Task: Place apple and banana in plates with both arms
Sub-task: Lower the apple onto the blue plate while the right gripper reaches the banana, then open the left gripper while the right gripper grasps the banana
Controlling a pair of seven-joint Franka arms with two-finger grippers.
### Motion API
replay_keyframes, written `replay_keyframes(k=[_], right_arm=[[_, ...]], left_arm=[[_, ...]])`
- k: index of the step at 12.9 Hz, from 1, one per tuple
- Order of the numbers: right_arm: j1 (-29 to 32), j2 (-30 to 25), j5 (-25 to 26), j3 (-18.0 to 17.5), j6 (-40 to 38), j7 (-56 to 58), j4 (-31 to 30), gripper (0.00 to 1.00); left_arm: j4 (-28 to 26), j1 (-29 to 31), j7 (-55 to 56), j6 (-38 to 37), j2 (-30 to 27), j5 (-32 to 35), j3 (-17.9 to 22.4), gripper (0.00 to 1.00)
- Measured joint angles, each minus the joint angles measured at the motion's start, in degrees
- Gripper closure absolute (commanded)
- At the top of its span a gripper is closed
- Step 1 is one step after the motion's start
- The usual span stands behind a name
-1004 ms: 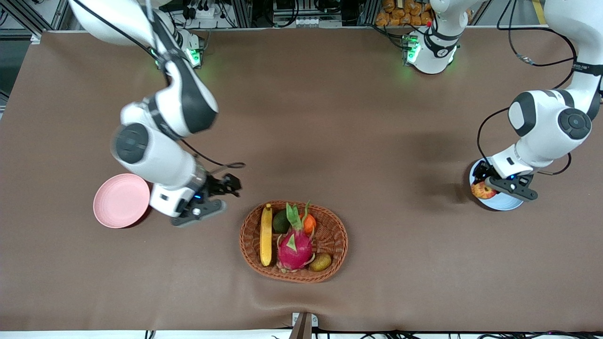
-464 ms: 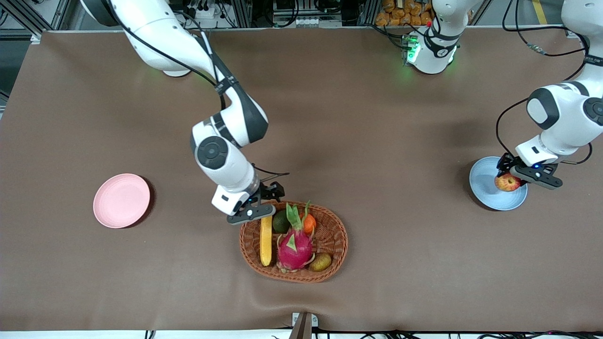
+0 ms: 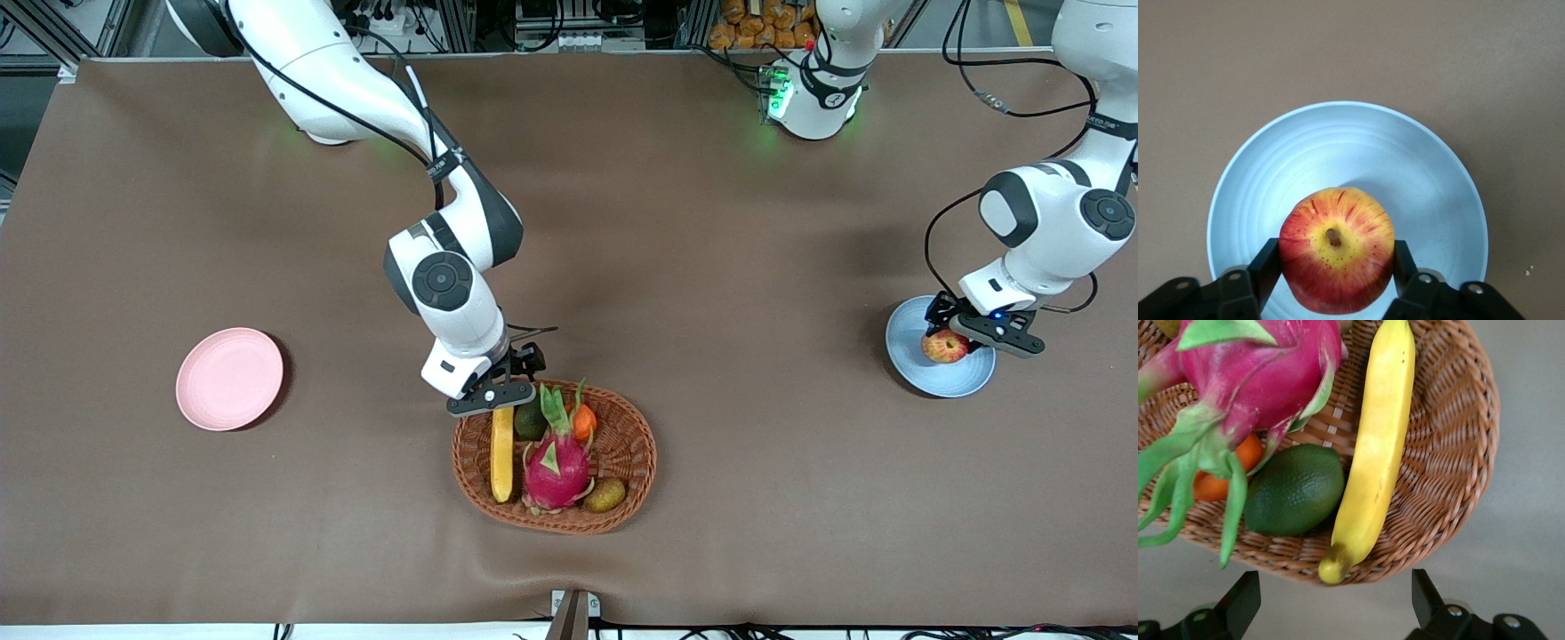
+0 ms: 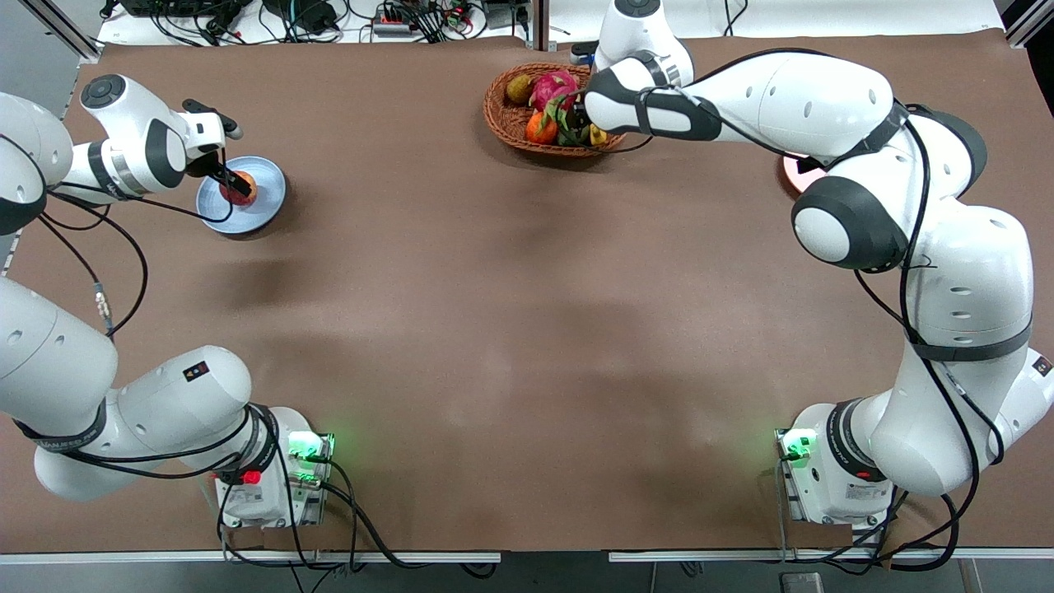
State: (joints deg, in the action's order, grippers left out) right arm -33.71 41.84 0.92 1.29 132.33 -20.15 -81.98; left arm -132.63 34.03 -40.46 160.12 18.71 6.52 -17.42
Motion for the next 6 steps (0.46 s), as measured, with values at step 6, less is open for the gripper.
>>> replay_keyframes(k=[6], right_arm=[[-0.03,2.48,3.25,0.01,5.26,0.01,0.03,0.20]], left_arm=[[-0.02,0.32,-0.13,0.36,0.28,0.00,-0.01,0.00]])
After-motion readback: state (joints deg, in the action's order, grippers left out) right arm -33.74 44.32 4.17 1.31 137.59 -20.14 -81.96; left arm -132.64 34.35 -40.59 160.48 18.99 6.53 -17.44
